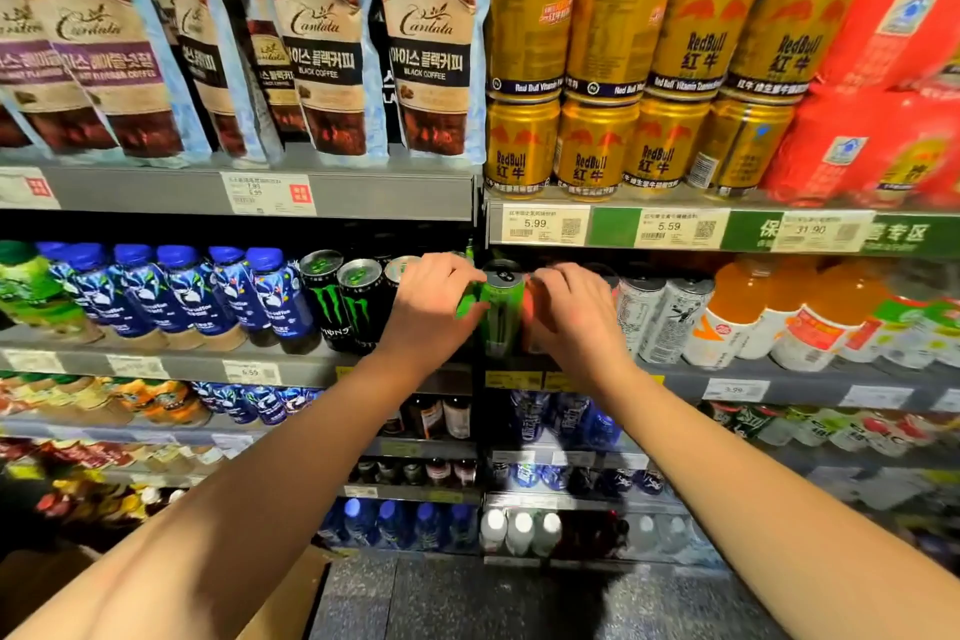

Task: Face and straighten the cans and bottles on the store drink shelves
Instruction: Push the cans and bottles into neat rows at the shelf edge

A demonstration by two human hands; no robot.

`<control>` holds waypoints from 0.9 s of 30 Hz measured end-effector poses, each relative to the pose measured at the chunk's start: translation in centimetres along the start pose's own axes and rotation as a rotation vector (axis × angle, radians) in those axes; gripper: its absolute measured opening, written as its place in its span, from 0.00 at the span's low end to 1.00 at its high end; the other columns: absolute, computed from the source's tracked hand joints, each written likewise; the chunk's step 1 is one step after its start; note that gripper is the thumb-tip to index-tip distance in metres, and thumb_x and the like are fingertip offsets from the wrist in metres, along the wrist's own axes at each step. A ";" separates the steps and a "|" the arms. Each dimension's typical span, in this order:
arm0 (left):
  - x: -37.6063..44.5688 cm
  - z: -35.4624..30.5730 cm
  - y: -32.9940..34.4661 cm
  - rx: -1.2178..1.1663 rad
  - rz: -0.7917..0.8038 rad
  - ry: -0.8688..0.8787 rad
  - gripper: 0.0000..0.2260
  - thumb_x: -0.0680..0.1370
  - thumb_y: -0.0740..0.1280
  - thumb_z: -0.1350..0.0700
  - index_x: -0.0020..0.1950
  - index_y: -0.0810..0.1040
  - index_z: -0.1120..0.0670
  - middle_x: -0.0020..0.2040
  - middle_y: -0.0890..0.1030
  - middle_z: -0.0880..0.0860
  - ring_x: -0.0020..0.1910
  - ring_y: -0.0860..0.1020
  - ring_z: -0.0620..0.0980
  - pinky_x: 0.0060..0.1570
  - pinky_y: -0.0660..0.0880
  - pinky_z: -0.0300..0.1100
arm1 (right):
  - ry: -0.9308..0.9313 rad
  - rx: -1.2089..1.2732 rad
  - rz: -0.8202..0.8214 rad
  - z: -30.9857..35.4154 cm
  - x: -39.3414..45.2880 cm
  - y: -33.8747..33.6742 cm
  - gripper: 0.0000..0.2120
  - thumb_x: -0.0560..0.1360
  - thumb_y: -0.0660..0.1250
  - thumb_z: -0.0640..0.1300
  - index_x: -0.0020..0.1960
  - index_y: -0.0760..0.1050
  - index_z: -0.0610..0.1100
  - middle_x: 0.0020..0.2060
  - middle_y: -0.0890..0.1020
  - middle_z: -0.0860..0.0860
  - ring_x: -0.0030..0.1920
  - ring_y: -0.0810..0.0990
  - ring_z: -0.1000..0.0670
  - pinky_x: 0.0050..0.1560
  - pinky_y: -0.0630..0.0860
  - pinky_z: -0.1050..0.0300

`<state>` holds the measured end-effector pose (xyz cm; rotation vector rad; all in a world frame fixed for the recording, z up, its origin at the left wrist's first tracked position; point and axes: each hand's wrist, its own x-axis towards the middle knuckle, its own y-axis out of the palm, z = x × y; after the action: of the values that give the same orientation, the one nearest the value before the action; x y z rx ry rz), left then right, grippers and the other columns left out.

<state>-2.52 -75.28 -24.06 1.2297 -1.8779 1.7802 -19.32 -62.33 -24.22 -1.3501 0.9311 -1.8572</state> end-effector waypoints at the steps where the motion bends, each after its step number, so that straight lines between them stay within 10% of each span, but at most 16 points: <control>1: 0.0 -0.8 0.3 -0.018 -0.011 0.034 0.12 0.71 0.77 0.57 0.52 0.82 0.57 0.49 0.81 0.53 0.53 0.77 0.54 0.53 0.70 0.47 | 0.026 0.000 -0.012 -0.7 -0.6 -0.3 0.25 0.69 0.75 0.45 0.64 0.73 0.43 0.59 0.76 0.45 0.61 0.72 0.42 0.64 0.67 0.44; 11: 1.7 -9.1 7.2 -0.092 0.106 0.026 0.16 0.70 0.72 0.59 0.58 0.80 0.58 0.53 0.80 0.55 0.53 0.76 0.56 0.51 0.71 0.48 | 0.320 -0.140 -0.122 -7.2 -5.2 -3.2 0.26 0.69 0.75 0.42 0.64 0.72 0.40 0.63 0.73 0.40 0.65 0.69 0.38 0.63 0.68 0.40; 18: 3.7 -12.3 9.4 0.039 0.141 -0.079 0.14 0.71 0.70 0.53 0.54 0.80 0.57 0.49 0.79 0.56 0.49 0.75 0.57 0.48 0.69 0.49 | 0.565 0.233 -0.141 -10.0 -7.0 -3.8 0.30 0.73 0.68 0.37 0.73 0.64 0.44 0.68 0.67 0.42 0.65 0.70 0.42 0.59 0.75 0.46; 21: 3.5 -12.3 9.9 0.073 0.152 -0.099 0.17 0.65 0.76 0.57 0.52 0.79 0.58 0.48 0.78 0.56 0.48 0.76 0.58 0.48 0.70 0.48 | 0.553 0.164 -0.170 -10.2 -7.0 -3.4 0.29 0.75 0.69 0.38 0.73 0.65 0.46 0.66 0.73 0.45 0.59 0.78 0.44 0.47 0.81 0.48; 27: 3.7 -13.2 10.4 0.091 0.062 -0.156 0.17 0.65 0.78 0.63 0.52 0.80 0.61 0.49 0.78 0.59 0.49 0.76 0.59 0.49 0.75 0.51 | 0.479 0.318 -0.199 -11.3 -7.4 -2.2 0.29 0.76 0.68 0.37 0.73 0.61 0.44 0.63 0.70 0.42 0.65 0.70 0.41 0.56 0.75 0.41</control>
<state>-16.82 -65.85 -25.88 1.3934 -1.9578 1.8698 -28.52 -53.16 -28.48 -0.8440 0.6967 -2.4241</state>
